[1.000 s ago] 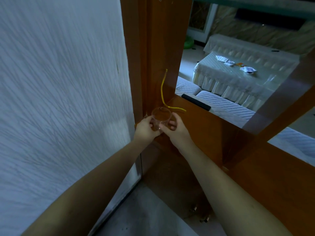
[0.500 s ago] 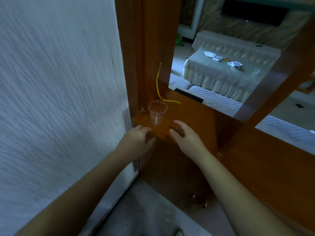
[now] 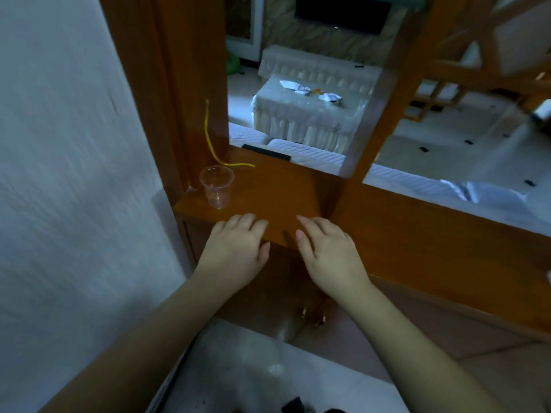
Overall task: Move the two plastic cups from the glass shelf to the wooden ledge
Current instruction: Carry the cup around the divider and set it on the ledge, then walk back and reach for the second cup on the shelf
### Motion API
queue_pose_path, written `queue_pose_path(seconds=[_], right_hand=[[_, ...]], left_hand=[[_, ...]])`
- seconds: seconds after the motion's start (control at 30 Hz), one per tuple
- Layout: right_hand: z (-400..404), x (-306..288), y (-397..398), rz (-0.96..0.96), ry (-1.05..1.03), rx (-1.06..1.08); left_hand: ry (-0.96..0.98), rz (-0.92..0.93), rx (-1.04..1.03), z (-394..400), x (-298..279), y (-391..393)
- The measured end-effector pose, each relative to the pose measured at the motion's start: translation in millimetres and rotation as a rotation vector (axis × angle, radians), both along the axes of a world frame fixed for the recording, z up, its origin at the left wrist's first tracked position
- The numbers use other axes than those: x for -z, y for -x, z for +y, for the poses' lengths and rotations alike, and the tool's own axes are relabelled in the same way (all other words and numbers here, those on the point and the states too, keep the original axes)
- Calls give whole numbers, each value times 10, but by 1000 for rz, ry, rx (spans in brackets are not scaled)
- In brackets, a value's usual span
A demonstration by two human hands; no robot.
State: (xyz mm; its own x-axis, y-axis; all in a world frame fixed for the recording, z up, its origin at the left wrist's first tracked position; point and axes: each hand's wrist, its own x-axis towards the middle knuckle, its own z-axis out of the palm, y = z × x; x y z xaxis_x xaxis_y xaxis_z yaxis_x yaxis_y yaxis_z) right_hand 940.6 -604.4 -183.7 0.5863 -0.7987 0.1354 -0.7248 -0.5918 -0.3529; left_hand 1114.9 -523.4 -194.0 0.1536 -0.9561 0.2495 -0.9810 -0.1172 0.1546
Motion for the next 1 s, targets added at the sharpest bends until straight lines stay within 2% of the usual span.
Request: queue_pose_path(seconds=[0.13, 0.43, 0.87, 1.0], right_hand=[[75, -30, 376, 87, 77, 137], [421, 22, 1510, 126, 157, 361], [1426, 38, 3950, 138, 154, 848], [1753, 45, 4553, 112, 121, 940]], left_hand=[[49, -33, 36, -150, -109, 333], [33, -41, 309, -277, -196, 1473], [2, -92, 710, 26, -111, 4002], [-13, -77, 842, 177, -79, 4668]])
